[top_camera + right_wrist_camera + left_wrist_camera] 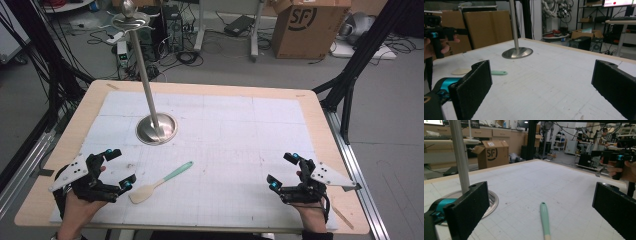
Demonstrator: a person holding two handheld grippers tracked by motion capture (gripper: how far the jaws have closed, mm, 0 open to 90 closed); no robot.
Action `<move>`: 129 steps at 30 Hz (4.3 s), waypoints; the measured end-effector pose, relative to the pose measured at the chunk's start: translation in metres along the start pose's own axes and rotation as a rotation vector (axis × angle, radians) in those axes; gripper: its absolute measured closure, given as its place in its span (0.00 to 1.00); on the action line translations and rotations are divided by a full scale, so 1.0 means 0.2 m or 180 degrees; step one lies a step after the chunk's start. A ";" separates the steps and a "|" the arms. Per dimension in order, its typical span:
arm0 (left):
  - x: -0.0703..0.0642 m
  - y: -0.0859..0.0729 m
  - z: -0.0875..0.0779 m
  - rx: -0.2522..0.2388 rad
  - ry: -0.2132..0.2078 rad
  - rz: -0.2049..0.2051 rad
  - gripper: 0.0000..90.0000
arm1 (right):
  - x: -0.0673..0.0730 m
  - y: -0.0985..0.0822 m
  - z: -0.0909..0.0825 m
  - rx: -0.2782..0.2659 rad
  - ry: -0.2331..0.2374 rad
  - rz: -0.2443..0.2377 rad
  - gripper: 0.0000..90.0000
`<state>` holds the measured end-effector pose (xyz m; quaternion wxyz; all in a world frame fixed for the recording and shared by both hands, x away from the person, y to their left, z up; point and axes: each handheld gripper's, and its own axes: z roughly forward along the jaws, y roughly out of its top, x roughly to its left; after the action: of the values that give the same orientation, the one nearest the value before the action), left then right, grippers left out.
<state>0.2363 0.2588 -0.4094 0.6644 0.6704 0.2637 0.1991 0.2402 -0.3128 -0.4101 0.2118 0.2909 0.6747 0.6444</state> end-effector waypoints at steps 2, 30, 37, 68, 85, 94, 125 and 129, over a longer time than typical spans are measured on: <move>0.00 0.00 0.00 0.0015 0.0013 0.0009 0.02 | 0.00 0.00 0.01 0.0009 0.0030 0.0000 0.02; 0.05 0.05 0.16 0.0579 -0.0125 -0.0058 0.56 | 0.00 0.01 0.00 -0.0012 0.0066 -0.0011 0.02; 0.03 0.00 0.30 0.1022 -0.0102 0.0150 0.98 | 0.00 0.01 0.01 0.0014 0.0089 0.0003 0.02; -0.01 -0.18 0.67 0.2030 -0.0412 0.0101 1.00 | 0.00 0.00 0.02 0.0087 0.0162 0.0002 0.02; -0.13 -0.17 0.69 0.2133 -0.0873 0.0372 1.00 | 0.01 -0.01 0.03 0.0132 0.0171 0.0011 0.02; -0.14 -0.16 0.68 0.2037 -0.0708 0.0480 0.85 | 0.01 -0.02 0.03 0.0127 0.0166 0.0009 0.02; -0.11 0.04 0.43 0.2367 -0.0837 0.0483 0.19 | 0.01 -0.02 0.02 0.0117 0.0158 0.0033 0.02; -0.12 0.05 0.48 0.2626 -0.0924 0.0560 0.22 | 0.00 -0.01 0.02 0.0117 0.0174 0.0023 0.02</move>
<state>0.2772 0.1692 -0.4020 0.3520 0.9203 0.1670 0.0368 0.2422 -0.3090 -0.4133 0.1855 0.2794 0.6909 0.6404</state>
